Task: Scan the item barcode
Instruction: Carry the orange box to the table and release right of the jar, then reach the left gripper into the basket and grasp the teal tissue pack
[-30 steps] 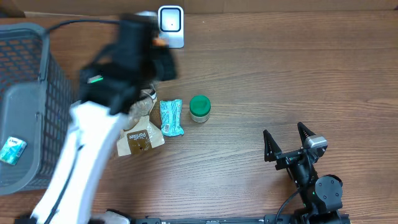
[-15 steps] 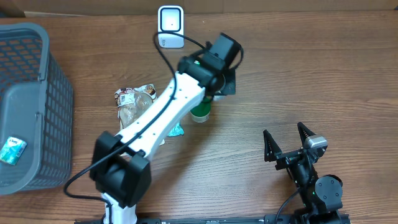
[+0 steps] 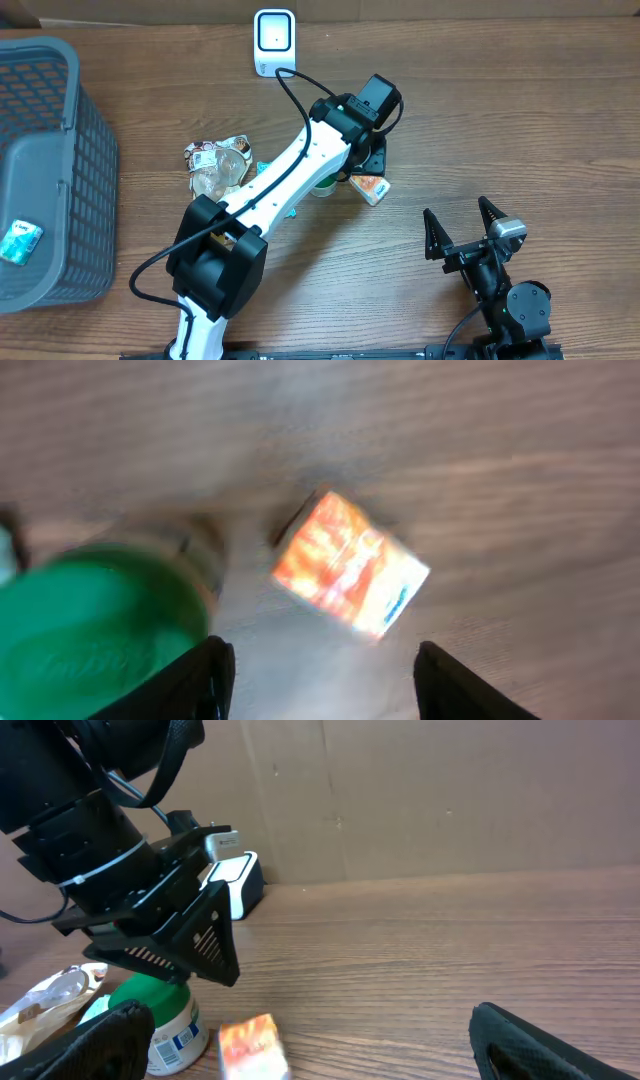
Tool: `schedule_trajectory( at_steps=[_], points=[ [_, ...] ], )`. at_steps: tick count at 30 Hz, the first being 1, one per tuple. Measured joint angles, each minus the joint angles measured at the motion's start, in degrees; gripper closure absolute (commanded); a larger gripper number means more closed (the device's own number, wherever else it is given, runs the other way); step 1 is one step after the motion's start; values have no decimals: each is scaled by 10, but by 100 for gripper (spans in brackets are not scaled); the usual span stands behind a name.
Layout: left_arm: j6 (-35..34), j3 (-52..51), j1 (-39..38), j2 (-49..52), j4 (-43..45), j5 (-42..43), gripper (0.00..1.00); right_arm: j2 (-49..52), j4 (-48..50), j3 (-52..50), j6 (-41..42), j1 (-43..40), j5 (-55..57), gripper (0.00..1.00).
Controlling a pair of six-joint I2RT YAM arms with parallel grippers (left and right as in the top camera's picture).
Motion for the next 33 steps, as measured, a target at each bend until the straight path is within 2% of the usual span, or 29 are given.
schedule_trajectory(
  at_steps=[4,8,12,18,26,33],
  points=[
    [5,53,27,-8,-78,2,41,0,0,0,0,0,0,0],
    [16,136,110,-71,-139,2,42,0,1,0,0,0,0,0],
    [32,191,246,-175,-170,0,42,0,0,0,0,0,0,0],
    [50,209,469,-292,-222,-26,42,0,0,0,0,0,0,0],
    [67,171,687,-257,-213,-40,43,0,0,0,0,0,0,0],
    [71,63,764,-208,-137,-88,43,0,0,0,0,0,0,0]
  ],
)
